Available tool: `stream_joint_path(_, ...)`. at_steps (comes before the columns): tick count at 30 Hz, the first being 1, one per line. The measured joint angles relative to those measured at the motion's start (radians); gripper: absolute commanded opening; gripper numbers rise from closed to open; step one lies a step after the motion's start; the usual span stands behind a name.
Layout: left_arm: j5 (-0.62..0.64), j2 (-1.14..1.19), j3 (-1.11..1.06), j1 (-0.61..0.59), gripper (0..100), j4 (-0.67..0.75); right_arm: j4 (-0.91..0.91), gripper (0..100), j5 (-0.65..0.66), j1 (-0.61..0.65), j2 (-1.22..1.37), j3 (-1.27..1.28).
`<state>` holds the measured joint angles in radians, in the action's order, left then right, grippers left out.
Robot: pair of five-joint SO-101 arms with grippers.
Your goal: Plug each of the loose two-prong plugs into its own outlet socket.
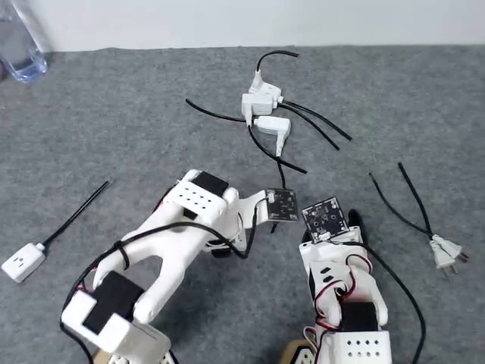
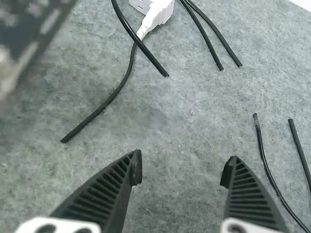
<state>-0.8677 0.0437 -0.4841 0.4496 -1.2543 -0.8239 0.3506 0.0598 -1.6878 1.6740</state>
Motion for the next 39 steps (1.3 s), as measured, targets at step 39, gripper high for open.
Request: stream_joint_path(39, 0.032, -0.041, 0.321, -0.074, 31, -0.324, 0.000, 26.3, 0.000, -0.008, 0.000, 0.000)
